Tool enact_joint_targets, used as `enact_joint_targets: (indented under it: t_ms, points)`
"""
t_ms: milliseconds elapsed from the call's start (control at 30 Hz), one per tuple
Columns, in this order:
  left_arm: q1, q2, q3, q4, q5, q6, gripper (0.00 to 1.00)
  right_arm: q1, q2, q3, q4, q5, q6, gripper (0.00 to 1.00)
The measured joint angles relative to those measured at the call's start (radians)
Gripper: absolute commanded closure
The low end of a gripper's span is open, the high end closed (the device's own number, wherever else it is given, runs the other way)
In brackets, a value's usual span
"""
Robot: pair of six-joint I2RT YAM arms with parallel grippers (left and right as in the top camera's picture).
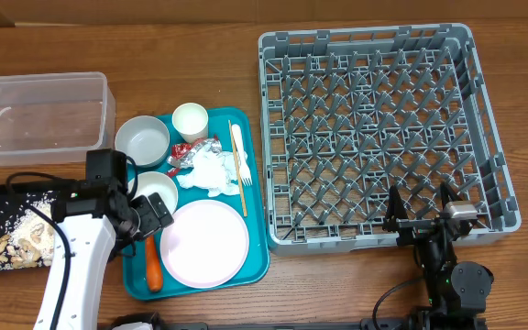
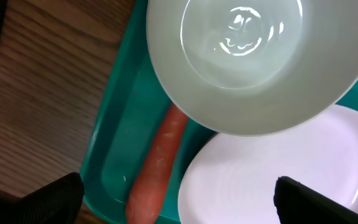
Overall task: Sort waste into correct bins and load items into the dishwasher rack
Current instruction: 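Release the bowl and withdraw the left gripper to the left side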
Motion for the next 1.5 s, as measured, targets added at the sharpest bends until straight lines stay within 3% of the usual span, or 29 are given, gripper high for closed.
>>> enact_joint_targets:
  t_ms: [467,767,1033,1233,1500]
  points:
    - [0.000,0.176,-0.005,0.034,0.008,-0.002,0.00,0.000,0.000,0.000,0.000,0.000,0.000,0.00]
    - [0.013,0.176,-0.005,0.034,0.016,0.027,0.00,0.000,0.000,0.000,0.000,0.000,0.000,0.00]
    - [0.159,0.176,-0.005,0.047,0.042,0.044,0.00,0.000,0.000,0.000,0.000,0.000,0.000,0.00]
    - [0.172,0.176,-0.009,0.049,0.064,0.089,0.00,0.000,0.000,0.000,0.000,0.000,0.000,0.00]
    - [0.172,0.176,-0.141,0.166,0.136,0.111,0.00,0.000,0.000,0.000,0.000,0.000,0.000,0.00]
